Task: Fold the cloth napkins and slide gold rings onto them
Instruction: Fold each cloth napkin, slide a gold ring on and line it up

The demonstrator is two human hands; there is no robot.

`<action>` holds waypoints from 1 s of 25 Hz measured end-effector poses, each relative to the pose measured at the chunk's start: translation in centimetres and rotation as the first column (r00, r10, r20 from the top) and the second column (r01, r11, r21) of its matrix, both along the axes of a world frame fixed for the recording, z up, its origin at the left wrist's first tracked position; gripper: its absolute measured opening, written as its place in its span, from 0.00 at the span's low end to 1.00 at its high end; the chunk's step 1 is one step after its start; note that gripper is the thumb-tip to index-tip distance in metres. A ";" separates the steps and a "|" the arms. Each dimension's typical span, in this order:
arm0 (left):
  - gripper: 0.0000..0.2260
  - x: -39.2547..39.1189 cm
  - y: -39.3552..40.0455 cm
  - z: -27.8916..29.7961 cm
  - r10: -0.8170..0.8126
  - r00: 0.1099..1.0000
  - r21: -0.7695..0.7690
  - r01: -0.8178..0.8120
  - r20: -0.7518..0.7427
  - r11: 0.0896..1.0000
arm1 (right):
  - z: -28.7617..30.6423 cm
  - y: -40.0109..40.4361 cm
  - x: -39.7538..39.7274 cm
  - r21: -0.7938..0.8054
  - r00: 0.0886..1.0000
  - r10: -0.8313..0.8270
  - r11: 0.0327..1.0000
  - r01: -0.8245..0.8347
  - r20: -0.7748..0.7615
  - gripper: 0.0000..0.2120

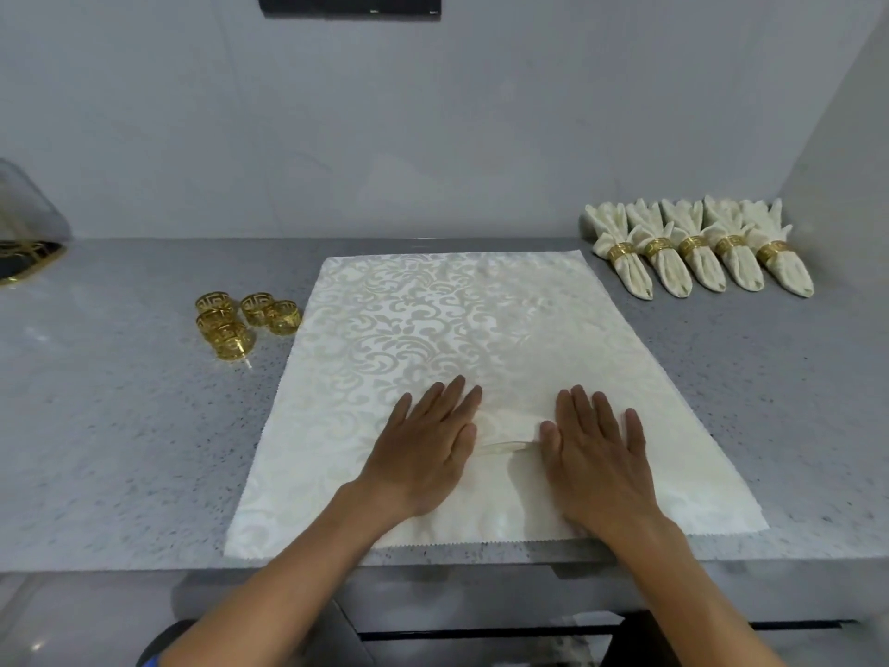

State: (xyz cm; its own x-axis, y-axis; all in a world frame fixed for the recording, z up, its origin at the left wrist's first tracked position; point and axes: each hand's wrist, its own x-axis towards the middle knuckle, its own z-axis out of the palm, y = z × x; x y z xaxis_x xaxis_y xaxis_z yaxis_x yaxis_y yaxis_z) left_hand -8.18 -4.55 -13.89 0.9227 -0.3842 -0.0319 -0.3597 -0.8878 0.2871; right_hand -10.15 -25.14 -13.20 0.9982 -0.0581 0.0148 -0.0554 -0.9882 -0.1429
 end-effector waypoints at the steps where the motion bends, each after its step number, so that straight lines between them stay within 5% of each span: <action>1: 0.23 -0.1 -0.2 0.2 0.006 1.000 0.014 -0.006 0.015 1.000 | -0.3 0.5 0.1 -0.015 0.996 0.036 0.999 -0.035 0.082 0.28; 3: 0.24 -0.3 -0.6 0.4 0.022 0.999 0.051 -0.025 0.046 0.998 | -0.8 1.7 -0.2 -0.002 0.947 0.245 0.968 -0.250 0.206 0.27; 6: 0.26 -0.7 -0.3 0.8 -0.011 1.000 0.010 0.011 0.009 1.000 | -1.9 3.2 -0.8 0.002 0.856 0.497 0.864 -0.503 0.143 0.27; 8: 0.24 0.0 0.9 1.4 -0.020 0.997 -0.200 0.005 -0.075 0.980 | -1.9 2.8 -0.8 0.014 0.853 0.509 0.858 -0.514 0.112 0.29; 10: 0.20 1.1 4.4 2.3 0.206 0.978 -0.440 -0.199 -0.033 0.876 | -2.0 2.5 -0.7 -0.015 0.867 0.491 0.871 -0.492 0.086 0.28; 12: 0.17 2.8 9.7 3.6 0.564 0.803 -0.396 -0.463 0.191 0.793 | -1.8 3.0 -0.7 0.018 0.881 0.469 0.882 -0.470 0.062 0.27; 15: 0.16 5.0 17.3 4.6 0.716 0.627 -0.211 -0.688 0.308 0.694 | -1.7 3.2 -0.8 0.047 0.884 0.464 0.883 -0.467 0.065 0.26; 20: 0.07 6.6 22.5 2.6 0.656 0.704 -0.137 -0.646 0.272 0.751 | -1.8 3.5 -1.0 0.046 0.907 0.421 0.905 -0.422 0.023 0.26; 25: 0.10 3.7 19.8 3.8 0.571 0.710 -0.329 -0.468 0.413 0.820 | -0.9 3.7 -0.8 0.041 0.885 0.464 0.885 -0.465 0.017 0.29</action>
State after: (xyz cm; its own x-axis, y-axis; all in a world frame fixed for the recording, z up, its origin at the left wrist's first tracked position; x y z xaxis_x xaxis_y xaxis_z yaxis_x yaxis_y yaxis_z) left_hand -4.52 15.28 -10.09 0.8516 0.2105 0.4800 0.0093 -0.9218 0.3876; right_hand -10.97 -21.43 -14.13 0.9109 0.4116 0.0295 0.4097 -0.8935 -0.1838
